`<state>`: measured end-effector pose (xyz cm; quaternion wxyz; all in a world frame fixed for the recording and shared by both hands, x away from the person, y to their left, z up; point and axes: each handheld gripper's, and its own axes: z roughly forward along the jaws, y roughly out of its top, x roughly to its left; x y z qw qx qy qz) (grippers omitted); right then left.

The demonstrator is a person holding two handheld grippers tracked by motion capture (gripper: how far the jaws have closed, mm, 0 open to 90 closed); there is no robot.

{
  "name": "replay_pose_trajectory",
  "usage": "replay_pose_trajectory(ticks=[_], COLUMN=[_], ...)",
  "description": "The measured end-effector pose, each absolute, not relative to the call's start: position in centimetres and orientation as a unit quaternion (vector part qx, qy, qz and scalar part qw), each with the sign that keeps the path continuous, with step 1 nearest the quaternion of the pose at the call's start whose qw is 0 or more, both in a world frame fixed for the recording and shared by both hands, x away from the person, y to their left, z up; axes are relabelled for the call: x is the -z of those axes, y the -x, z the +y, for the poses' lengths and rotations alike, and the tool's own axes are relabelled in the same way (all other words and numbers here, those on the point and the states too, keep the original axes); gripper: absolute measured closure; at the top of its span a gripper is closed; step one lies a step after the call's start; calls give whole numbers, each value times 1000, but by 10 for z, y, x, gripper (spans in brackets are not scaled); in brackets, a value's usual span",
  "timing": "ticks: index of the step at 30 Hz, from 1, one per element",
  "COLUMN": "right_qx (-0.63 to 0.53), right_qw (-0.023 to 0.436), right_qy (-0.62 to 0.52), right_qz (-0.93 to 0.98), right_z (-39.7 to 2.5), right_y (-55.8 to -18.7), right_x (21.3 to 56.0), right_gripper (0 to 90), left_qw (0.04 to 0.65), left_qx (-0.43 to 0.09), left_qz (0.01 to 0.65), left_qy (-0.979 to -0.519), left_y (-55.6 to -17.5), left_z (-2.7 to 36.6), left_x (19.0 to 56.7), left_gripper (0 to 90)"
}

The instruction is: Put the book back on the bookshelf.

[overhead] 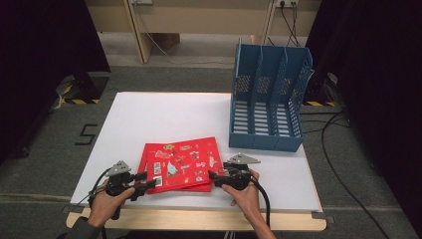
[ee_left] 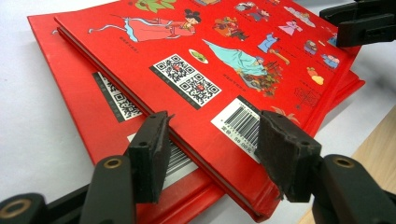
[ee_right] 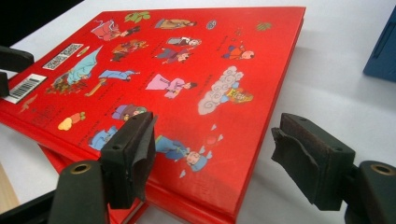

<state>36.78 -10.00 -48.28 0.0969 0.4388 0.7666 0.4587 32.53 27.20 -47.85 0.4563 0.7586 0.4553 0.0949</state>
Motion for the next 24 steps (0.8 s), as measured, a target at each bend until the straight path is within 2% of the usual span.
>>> replay_pose_trajectory(ticks=[11, 15, 21, 24], right_qx=[-470, -474, -471, -476], right_qw=[51, 25, 29, 17], right_qy=[-459, -474, -482, -495], right_qz=[752, 742, 738, 727], right_z=[-100, -102, -101, -102], right_y=[-371, -373, -373, -373], right_x=[489, 492, 489, 487], right_gripper=[239, 243, 269, 282], left_qw=[456, 454, 453, 455], left_qx=[-95, -94, -96, -96], left_qz=[453, 454, 457, 461], left_qy=[-760, -761, -759, -756], left_y=[-325, -325, -325, -324], left_z=[271, 271, 271, 270], left_x=[479, 478, 479, 480], left_gripper=[439, 440, 441, 441])
